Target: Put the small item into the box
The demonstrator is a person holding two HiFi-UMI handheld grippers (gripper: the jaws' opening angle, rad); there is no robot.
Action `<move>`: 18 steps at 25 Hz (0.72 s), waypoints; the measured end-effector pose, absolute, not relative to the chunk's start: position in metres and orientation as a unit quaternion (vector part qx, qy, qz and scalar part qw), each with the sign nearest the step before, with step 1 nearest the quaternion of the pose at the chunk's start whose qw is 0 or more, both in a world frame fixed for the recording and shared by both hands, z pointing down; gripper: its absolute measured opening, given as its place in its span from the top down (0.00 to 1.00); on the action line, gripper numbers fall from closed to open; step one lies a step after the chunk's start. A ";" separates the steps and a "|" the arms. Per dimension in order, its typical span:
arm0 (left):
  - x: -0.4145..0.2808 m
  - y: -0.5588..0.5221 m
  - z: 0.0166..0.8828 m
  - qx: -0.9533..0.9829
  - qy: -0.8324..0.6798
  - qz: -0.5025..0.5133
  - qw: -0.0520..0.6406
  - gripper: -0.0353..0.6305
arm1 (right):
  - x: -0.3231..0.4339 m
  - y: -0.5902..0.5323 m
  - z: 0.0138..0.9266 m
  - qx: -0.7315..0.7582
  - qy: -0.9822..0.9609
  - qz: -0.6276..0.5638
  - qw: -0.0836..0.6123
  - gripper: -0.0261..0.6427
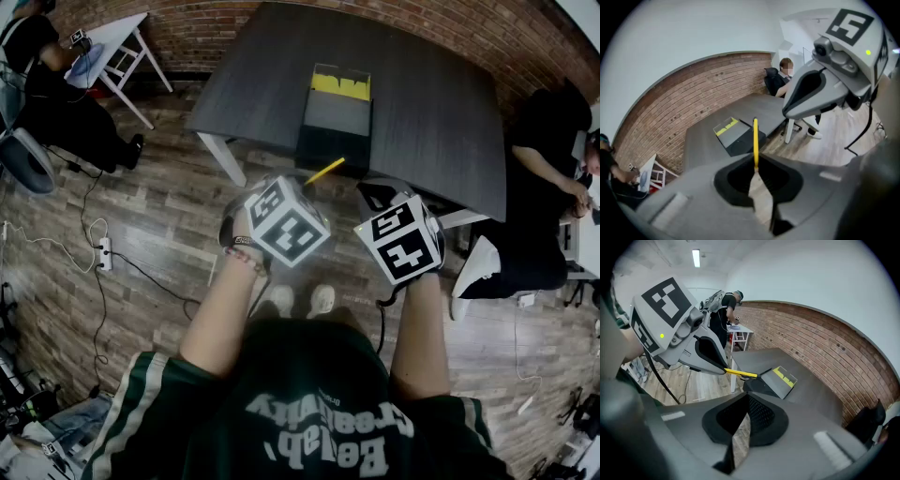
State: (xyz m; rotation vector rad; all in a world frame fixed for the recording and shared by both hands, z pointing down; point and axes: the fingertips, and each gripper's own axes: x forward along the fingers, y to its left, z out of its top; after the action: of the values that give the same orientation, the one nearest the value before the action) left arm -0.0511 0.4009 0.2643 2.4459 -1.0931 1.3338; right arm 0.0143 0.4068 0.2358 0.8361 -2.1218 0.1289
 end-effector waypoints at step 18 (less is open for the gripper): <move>-0.061 0.396 0.267 0.815 -0.365 0.445 0.073 0.91 | 0.002 0.401 0.239 0.328 -0.848 0.046 0.413 0.95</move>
State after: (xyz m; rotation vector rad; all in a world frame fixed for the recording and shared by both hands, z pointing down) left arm -0.0609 0.3958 0.2672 2.4474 -1.0966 1.3358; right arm 0.0015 0.4012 0.2388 0.8239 -2.1325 0.1163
